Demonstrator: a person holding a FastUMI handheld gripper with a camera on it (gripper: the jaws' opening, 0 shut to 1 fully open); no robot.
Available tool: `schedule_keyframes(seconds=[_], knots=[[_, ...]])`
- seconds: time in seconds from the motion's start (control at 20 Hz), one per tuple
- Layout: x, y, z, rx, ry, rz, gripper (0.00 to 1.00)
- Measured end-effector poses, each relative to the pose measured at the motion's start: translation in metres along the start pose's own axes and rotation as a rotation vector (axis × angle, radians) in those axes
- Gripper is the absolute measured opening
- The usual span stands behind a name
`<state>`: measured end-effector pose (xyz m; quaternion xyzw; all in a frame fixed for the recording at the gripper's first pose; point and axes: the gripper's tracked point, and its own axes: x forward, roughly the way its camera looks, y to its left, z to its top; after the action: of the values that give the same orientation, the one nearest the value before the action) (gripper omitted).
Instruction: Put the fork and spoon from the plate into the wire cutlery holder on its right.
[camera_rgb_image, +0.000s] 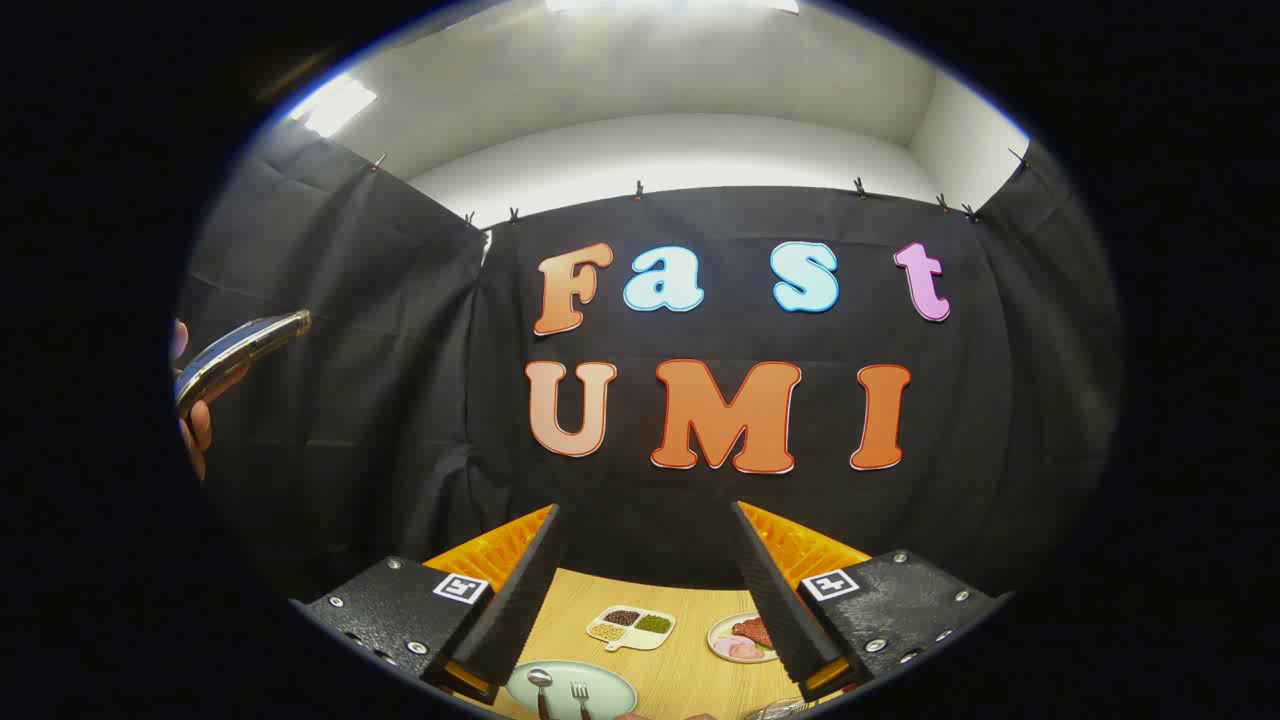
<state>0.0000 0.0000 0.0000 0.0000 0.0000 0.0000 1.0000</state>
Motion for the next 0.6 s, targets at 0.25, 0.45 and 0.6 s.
schedule_keyframes(seconds=[0.25,0.45,0.6], knots=[[-0.0027,-0.0004,-0.0002,-0.002,-0.001,0.001,0.98],[-0.0049,-0.0020,-0.0014,0.000,0.001,0.000,0.98],[-0.0057,-0.0022,-0.0039,0.002,0.008,0.008,0.98]])
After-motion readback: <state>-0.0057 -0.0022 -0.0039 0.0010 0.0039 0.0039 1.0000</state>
